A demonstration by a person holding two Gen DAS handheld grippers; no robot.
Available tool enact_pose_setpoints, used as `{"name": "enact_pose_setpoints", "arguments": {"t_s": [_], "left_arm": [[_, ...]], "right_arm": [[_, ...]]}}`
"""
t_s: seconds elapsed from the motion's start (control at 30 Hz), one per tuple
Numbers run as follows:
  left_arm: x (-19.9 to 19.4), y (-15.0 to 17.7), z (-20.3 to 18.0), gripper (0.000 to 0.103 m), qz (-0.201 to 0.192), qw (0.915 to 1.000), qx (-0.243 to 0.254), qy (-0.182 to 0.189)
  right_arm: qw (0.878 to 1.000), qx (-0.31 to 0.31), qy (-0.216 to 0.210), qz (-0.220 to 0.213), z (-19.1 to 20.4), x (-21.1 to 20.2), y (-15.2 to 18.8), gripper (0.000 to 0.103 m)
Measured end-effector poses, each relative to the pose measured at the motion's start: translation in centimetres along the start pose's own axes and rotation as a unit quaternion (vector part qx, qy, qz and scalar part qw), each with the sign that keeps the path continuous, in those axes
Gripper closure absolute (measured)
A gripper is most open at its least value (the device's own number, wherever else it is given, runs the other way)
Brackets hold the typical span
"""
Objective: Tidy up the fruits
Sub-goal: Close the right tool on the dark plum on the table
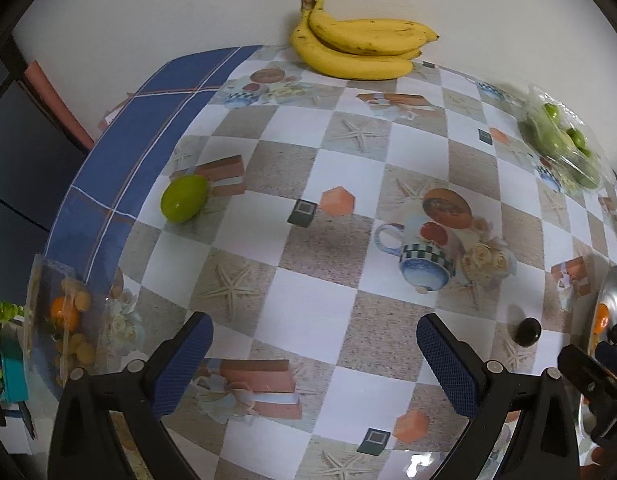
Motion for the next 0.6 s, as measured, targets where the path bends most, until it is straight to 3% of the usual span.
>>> {"name": "enact_pose_setpoints", "arguments": {"t_s": [0.23,0.6], "left_arm": [[1.2,0.3,-0.2,0.000,0.013,0.9999,0.006,0.004],[2.0,0.7,-1.9,0.000,0.024,0.9993,0.018,0.024]], "right_arm": [[1.000,-0.023,-0.009,-0.001,1.1,1.7,0.1,0.000],[0.999,-0.031,0.012,0.014,0.2,4.1,0.3,0.000]]}}
Point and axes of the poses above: each gripper's, at about its wrist camera, not at the fingertips, and x roughly the way its jaws point, z to its left, y to its underside, the point moved 6 cm from there along x, roughly the way its jaws point, and after that the axes turned 14 degrees about -y, right-handed, at the moved point
